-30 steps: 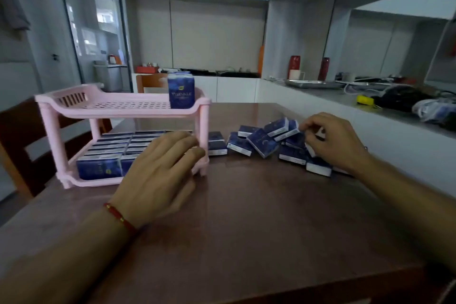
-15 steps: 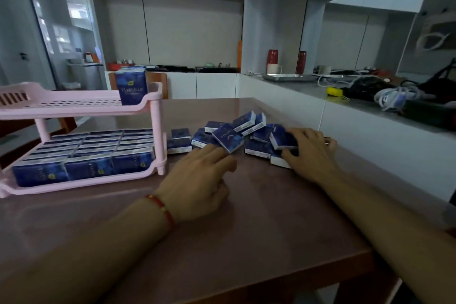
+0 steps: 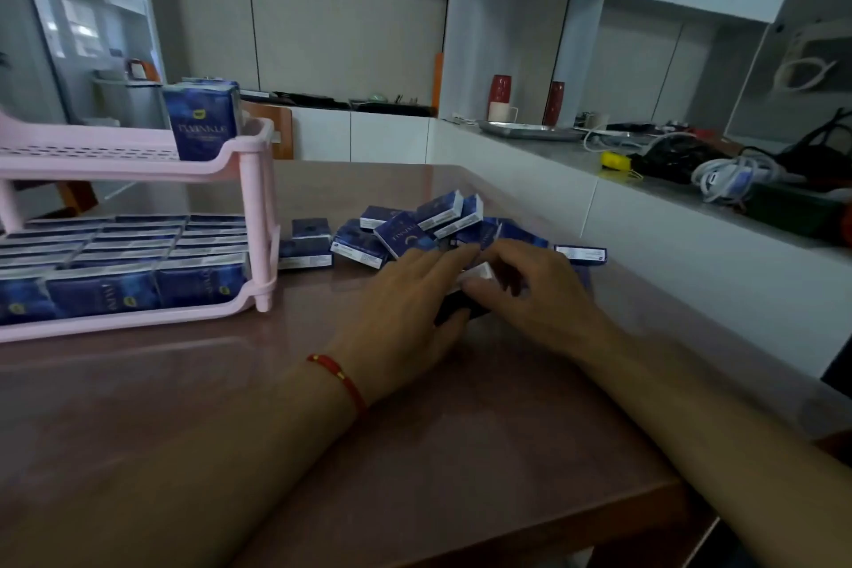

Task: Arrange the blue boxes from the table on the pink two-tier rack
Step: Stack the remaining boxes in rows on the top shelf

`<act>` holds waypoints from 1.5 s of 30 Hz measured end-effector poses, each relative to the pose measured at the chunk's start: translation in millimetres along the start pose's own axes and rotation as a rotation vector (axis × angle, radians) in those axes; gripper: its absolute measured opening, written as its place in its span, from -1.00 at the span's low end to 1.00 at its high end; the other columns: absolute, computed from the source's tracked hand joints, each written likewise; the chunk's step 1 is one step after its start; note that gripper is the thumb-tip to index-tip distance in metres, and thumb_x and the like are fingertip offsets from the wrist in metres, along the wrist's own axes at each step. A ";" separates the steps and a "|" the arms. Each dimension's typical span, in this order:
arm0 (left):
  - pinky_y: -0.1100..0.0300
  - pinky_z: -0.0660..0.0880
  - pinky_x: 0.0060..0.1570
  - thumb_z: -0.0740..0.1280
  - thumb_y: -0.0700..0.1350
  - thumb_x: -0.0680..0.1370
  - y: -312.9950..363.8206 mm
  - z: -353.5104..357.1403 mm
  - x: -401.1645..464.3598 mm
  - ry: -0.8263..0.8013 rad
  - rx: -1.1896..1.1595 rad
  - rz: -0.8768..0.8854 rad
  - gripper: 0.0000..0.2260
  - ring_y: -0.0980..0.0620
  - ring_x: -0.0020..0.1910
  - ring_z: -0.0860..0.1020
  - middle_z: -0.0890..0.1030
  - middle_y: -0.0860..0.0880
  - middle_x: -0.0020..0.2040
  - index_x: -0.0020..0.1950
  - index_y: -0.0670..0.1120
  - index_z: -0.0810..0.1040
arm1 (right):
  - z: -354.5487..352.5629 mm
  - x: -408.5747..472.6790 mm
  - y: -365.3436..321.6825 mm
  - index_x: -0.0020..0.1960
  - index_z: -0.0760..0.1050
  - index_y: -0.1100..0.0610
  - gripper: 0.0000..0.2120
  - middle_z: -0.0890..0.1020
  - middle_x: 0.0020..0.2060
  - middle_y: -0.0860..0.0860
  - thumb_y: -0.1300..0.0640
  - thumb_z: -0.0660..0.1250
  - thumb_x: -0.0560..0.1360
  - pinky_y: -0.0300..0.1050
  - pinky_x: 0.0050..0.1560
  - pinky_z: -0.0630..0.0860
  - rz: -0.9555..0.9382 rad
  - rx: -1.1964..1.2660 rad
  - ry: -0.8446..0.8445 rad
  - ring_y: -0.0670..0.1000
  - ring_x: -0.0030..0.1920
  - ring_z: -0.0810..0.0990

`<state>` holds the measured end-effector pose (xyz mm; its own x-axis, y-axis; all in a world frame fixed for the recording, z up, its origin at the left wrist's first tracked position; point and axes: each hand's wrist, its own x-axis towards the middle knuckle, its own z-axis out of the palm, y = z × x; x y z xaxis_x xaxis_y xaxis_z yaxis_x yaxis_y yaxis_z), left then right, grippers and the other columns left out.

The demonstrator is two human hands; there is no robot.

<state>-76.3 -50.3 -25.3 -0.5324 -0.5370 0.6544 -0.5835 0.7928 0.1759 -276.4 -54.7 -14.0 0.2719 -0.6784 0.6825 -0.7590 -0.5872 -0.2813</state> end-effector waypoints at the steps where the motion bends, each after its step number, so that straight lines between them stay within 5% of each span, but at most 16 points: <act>1: 0.21 0.41 0.20 0.40 -0.08 0.54 1.8 -1.8 -0.3 0.018 -0.044 -0.019 -0.50 0.00 0.21 0.50 0.57 -0.04 0.27 0.47 -0.01 0.41 | -2.1 0.2 -0.7 -0.08 0.55 0.10 -0.60 0.54 -0.28 -0.11 -0.24 0.21 0.53 -0.24 -0.26 0.41 0.023 0.051 -0.010 -0.11 -0.27 0.50; 3: 0.43 0.38 0.02 0.41 -0.14 0.52 1.2 -5.4 -1.2 0.075 -0.131 -0.071 -0.63 0.11 0.07 0.54 0.64 0.04 0.13 0.32 0.02 0.53 | -9.5 1.0 13.3 -0.08 0.54 0.12 -0.62 0.56 -0.23 -0.07 -0.15 0.12 0.59 -0.12 -0.14 0.47 0.108 0.090 0.070 -0.09 -0.21 0.53; 6: 0.34 0.50 -0.06 0.44 -0.13 0.50 -1.9 -7.4 -5.3 0.120 -0.280 -0.228 -0.70 0.18 -0.06 0.58 0.67 0.12 0.02 0.21 0.08 0.55 | -28.5 -1.0 66.7 0.10 0.55 0.02 -0.81 0.61 0.07 0.02 0.12 0.21 0.55 0.14 0.14 0.49 0.386 -0.218 0.259 0.09 0.10 0.56; 8: 0.28 0.55 -0.05 0.44 -0.12 0.49 -4.2 -7.7 -7.2 0.112 -0.337 -0.326 -0.72 0.20 -0.06 0.60 0.66 0.14 -0.01 0.16 0.10 0.55 | -37.3 -6.5 95.7 0.34 0.48 -0.04 -0.51 0.51 0.34 0.04 0.33 0.24 0.47 0.22 0.33 0.35 0.607 -0.383 0.114 0.16 0.36 0.42; 10: 0.31 0.55 -0.09 0.45 -0.13 0.49 -6.7 -7.6 -7.6 0.121 -0.391 -0.378 -0.74 0.23 -0.07 0.60 0.66 0.15 -0.04 0.12 0.12 0.55 | -38.3 -9.8 114.0 0.41 0.43 -0.11 -0.41 0.45 0.44 0.01 0.35 0.24 0.48 0.24 0.39 0.31 0.726 -0.371 0.004 0.17 0.44 0.36; 15: 0.53 0.42 -0.20 0.44 -0.15 0.51 -5.3 -11.5 -7.5 0.144 -0.440 -0.458 -0.76 0.34 -0.08 0.56 0.64 0.17 -0.06 0.12 0.09 0.54 | -34.8 -6.7 120.7 0.04 0.62 -0.08 -0.67 0.66 0.16 0.08 0.32 0.30 0.48 0.18 0.24 0.50 0.762 -0.304 0.113 0.20 0.19 0.58; 22: 0.57 0.40 -0.24 0.43 -0.14 0.52 -6.0 -15.4 -8.8 0.164 -0.429 -0.479 -0.76 0.35 -0.12 0.56 0.63 0.16 -0.07 0.15 0.05 0.54 | -33.1 -7.0 125.5 0.20 0.61 -0.02 -0.70 0.48 0.20 0.20 0.24 0.27 0.56 0.26 0.22 0.44 0.816 -0.440 0.022 0.29 0.22 0.48; 26: 0.53 0.41 -0.24 0.43 -0.13 0.52 -9.4 -14.0 -7.8 0.186 -0.434 -0.498 -0.77 0.26 -0.12 0.58 0.66 0.12 -0.05 0.15 0.04 0.55 | -34.9 -8.9 122.1 0.17 0.51 0.02 -0.78 0.57 0.19 0.15 0.23 0.26 0.57 0.18 0.27 0.39 0.871 -0.355 0.038 0.25 0.22 0.51; 34: 0.52 0.43 -0.24 0.43 -0.15 0.52 -10.6 -15.5 -6.9 0.218 -0.467 -0.547 -0.79 0.25 -0.11 0.60 0.66 0.13 -0.07 0.12 0.04 0.54 | -54.9 -11.6 90.1 0.16 0.44 0.06 -0.60 0.58 0.12 -0.02 0.23 0.52 0.42 0.05 0.12 0.56 0.591 0.020 0.469 0.02 0.14 0.56; 39: 0.51 0.46 -0.24 0.41 -0.21 0.53 -11.2 -20.2 -8.3 0.280 -0.492 -0.545 -0.75 0.43 -0.14 0.54 0.58 0.26 -0.09 0.10 0.08 0.49 | -50.4 -10.8 37.0 0.17 0.44 0.02 -0.60 0.51 0.20 -0.04 0.32 0.47 0.44 -0.16 0.20 0.54 0.313 0.273 0.345 -0.09 0.30 0.50; 45: 0.18 0.60 -0.04 0.42 -0.21 0.52 -17.5 -21.7 -8.2 0.355 -0.487 -0.575 -0.74 0.25 -0.05 0.59 0.60 0.22 -0.04 0.13 0.05 0.50 | -30.9 -7.5 -2.4 0.18 0.46 0.17 -0.60 0.46 0.19 0.05 0.44 0.45 0.42 -0.33 0.21 0.52 0.094 0.238 0.166 -0.12 0.28 0.50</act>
<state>-48.4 -53.5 -17.8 0.0400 -0.8379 0.5443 -0.3313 0.5028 0.7984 -294.9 -34.5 2.4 0.0917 -0.6644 0.7418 -0.6106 -0.6259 -0.4851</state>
